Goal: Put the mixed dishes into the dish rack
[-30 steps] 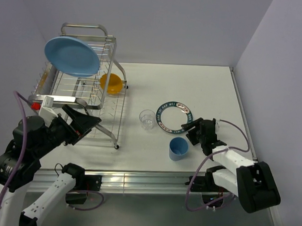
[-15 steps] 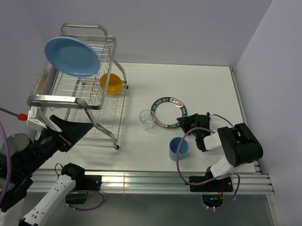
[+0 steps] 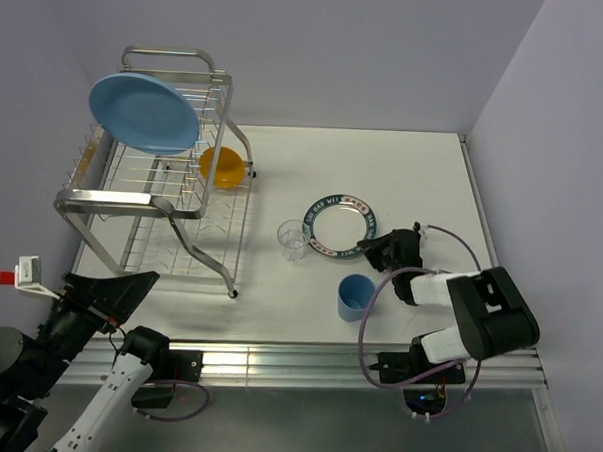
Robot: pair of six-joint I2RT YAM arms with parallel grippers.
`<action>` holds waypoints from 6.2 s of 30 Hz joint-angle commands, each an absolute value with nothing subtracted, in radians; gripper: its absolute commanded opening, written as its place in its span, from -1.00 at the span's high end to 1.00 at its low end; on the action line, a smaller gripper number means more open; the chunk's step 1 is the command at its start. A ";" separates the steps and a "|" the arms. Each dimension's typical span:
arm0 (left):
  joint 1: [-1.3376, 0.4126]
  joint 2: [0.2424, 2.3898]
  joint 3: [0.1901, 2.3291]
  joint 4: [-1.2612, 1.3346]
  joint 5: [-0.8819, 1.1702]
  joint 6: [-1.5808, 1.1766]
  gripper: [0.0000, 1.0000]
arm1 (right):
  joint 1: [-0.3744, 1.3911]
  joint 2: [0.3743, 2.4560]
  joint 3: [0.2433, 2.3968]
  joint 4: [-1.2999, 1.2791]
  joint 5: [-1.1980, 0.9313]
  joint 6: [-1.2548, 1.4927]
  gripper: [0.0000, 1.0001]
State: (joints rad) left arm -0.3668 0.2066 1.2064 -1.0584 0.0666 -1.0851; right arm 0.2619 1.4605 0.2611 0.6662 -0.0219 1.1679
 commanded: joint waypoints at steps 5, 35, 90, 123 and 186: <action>-0.357 0.091 1.206 -1.126 -0.050 -1.061 -0.98 | 0.281 1.094 0.457 0.267 0.195 0.847 1.00; -0.357 -0.090 1.103 -1.336 -0.252 -1.183 -0.99 | 0.689 1.135 1.389 0.447 -0.213 -0.104 1.00; -0.357 -0.164 1.011 -1.331 -0.156 -1.181 -0.99 | 0.963 1.910 2.099 0.109 -0.173 -0.287 1.00; -0.357 -0.166 1.032 -1.374 -0.152 -1.183 -0.98 | 1.017 1.821 1.965 0.117 -0.014 -0.250 -0.16; 0.086 0.080 0.982 -1.313 0.406 -0.552 -0.99 | 0.635 1.483 1.016 -0.163 0.006 0.505 -0.54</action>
State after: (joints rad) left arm 0.0528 0.0414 0.9779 -1.3296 0.3080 -0.6483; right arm 0.6262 1.5169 1.0309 -0.1955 0.0254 0.4824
